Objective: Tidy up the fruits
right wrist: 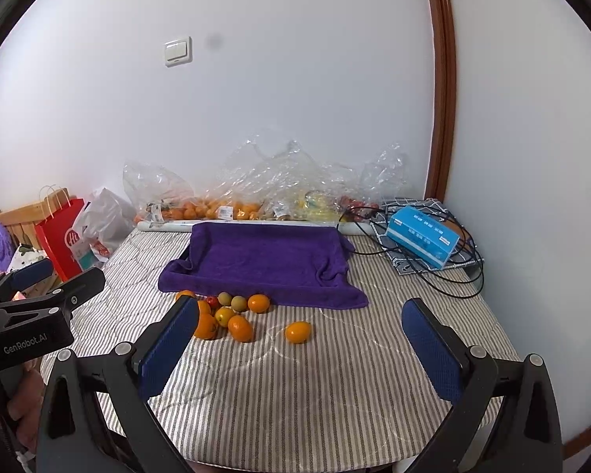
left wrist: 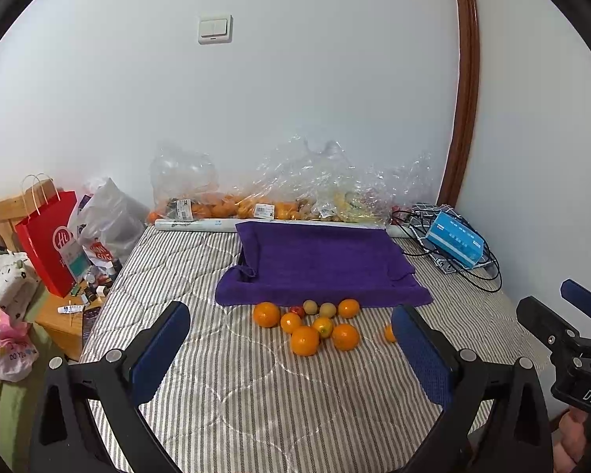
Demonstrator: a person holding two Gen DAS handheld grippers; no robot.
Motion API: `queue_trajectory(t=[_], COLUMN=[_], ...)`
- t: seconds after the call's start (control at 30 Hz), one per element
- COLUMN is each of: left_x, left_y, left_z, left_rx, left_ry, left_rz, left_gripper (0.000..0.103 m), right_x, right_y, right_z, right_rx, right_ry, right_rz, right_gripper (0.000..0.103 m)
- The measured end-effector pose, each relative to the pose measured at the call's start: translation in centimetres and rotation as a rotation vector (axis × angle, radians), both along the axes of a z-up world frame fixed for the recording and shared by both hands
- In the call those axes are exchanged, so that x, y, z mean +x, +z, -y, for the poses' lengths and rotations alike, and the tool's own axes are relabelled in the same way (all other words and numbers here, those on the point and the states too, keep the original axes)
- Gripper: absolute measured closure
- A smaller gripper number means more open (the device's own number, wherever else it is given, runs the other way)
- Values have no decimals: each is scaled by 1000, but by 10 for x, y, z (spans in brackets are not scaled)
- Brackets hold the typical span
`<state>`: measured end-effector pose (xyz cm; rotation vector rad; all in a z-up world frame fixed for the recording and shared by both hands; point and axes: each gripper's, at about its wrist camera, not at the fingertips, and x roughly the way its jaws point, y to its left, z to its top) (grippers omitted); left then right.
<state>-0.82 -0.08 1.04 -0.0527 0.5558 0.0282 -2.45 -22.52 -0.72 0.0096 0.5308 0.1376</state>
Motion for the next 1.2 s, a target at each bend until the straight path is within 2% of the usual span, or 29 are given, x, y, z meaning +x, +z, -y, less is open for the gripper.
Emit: queue_trajectory(t=[1.2], left_x=[-4], left_y=[5], left_z=[-2], left_rx=[-1], left_ry=[5], left_rz=[15], left_gripper=[0], right_x=[-1], right_y=[7], right_z=[3], right_rx=[21], right_ry=[-8], right_rz=[24], right_gripper=[1])
